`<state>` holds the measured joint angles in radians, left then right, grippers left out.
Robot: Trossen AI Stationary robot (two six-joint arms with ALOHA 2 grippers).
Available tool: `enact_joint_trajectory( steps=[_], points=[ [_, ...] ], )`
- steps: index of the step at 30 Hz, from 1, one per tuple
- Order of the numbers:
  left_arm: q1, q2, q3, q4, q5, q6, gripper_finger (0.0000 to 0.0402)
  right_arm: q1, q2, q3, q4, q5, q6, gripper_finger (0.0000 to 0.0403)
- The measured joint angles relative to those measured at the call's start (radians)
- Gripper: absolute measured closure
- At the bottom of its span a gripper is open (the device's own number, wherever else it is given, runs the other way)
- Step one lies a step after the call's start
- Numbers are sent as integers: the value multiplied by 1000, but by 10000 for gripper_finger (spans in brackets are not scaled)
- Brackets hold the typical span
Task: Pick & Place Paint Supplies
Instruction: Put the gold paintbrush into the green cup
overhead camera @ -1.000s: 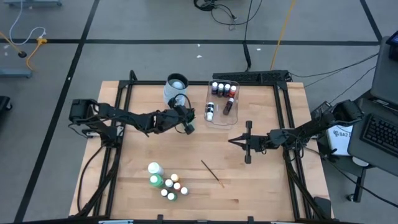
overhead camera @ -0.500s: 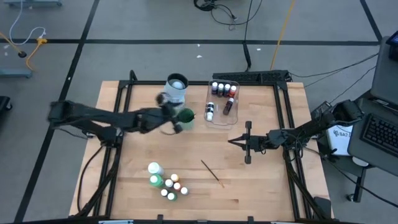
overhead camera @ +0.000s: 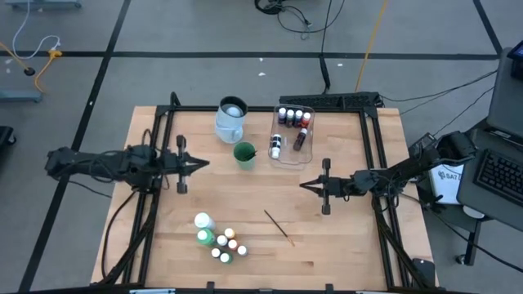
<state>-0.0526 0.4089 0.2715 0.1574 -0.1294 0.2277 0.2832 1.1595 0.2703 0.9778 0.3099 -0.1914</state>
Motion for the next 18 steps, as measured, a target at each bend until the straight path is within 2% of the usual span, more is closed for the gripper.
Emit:
enact_joint_trajectory(
  steps=[3,6,12,15,18],
  points=[
    [26,-66,-101,84,-53,-10,398,0,1,0,8,1,14,401],
    [57,-91,-152,127,-60,-31,398,0,-1,1,59,1,19,401],
    [95,-88,-159,17,-54,-27,398,0,0,29,42,3,60,401],
    [103,-88,-157,36,-55,-56,400,19,0,115,-84,3,84,401],
    [105,-89,-156,61,-54,-54,390,85,12,256,-328,18,117,401]
  ],
)
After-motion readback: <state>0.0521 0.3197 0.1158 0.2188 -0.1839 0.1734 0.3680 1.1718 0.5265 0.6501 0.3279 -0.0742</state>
